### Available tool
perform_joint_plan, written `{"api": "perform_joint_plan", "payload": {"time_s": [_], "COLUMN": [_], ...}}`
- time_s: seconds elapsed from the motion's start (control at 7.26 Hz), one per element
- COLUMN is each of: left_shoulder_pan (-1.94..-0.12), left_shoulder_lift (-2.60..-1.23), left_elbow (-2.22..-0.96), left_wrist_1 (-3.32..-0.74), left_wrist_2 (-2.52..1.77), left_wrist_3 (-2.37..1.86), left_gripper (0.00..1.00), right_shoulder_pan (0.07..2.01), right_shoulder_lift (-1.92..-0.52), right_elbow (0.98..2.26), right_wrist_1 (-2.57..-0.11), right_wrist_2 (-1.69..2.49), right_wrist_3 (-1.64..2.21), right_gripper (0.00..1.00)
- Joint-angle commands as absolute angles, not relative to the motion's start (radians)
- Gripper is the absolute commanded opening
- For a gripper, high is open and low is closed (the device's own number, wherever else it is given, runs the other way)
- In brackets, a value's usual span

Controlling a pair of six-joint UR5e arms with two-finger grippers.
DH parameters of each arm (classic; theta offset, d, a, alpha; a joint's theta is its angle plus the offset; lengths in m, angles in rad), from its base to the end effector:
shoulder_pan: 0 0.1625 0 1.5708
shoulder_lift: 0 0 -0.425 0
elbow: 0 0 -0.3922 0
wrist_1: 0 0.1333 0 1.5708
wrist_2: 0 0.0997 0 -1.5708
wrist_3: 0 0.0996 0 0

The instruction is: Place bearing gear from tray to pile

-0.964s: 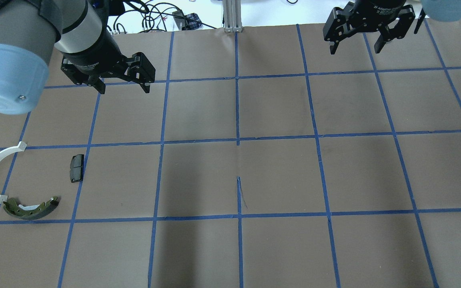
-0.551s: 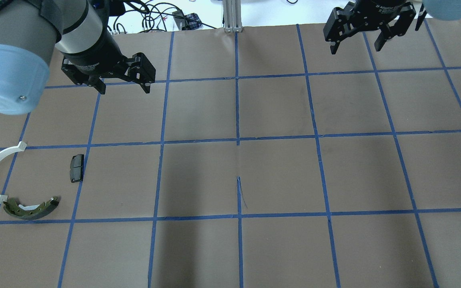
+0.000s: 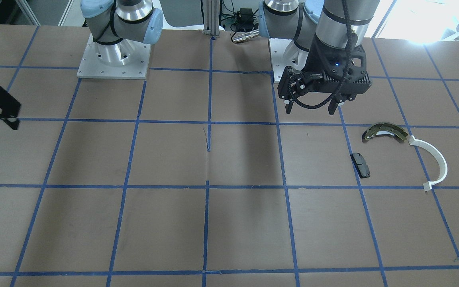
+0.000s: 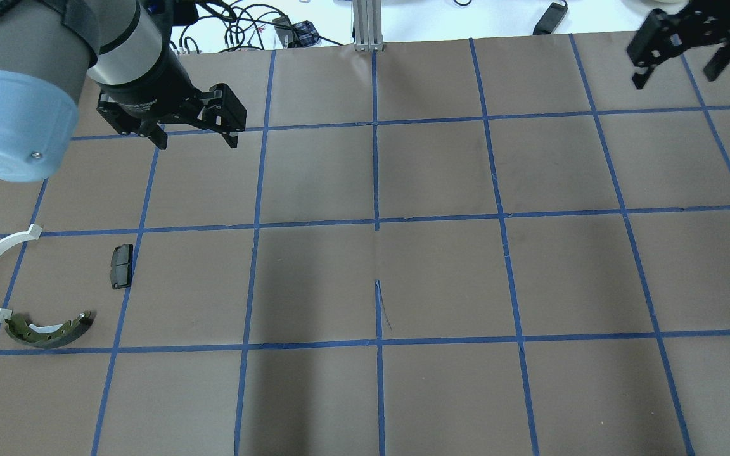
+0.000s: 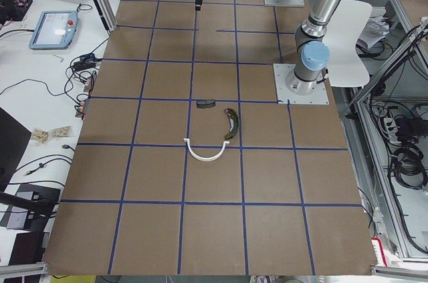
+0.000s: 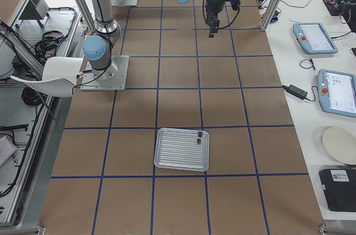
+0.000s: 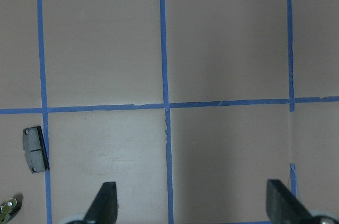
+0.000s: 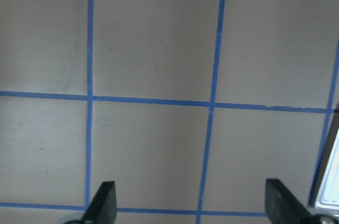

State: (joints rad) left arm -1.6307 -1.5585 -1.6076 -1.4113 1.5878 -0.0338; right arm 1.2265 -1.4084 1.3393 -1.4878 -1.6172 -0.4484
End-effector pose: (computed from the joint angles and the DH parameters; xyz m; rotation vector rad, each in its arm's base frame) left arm -0.1612 -0.4903 0.4926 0.0390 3.1235 -0.2122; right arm -0.0673 -0.5690 0.5081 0.1620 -3.0996 -0.0477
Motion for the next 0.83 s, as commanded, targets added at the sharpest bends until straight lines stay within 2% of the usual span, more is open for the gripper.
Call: {"api": "perform_joint_plan", "payload": {"time_s": [0.0, 0.41, 0.69], "left_shoulder_pan": [-1.631, -1.631, -1.631], "left_shoulder_lift": [-1.559, -1.559, -1.559], "left_elbow": [-1.608, -1.608, -1.608], "left_wrist_1": [-1.411, -1.411, -1.411], "left_wrist_2": [1.588, 1.588, 1.588], "left_wrist_3": [-0.034, -0.034, -0.035], "left_gripper": [1.0, 1.0, 1.0], "right_shoulder_pan": [0.934, 0.708, 0.651], "right_shoulder_lift": [-1.369, -1.147, -1.024], "right_elbow": [1.333, 1.332, 1.344], "right_wrist_1": [-1.494, -1.795, -1.913], "right_wrist_2": [-1.629, -1.643, -1.614], "right_wrist_3": [-0.906, -1.391, -1.601], "right_gripper": [1.0, 1.0, 1.0]}}
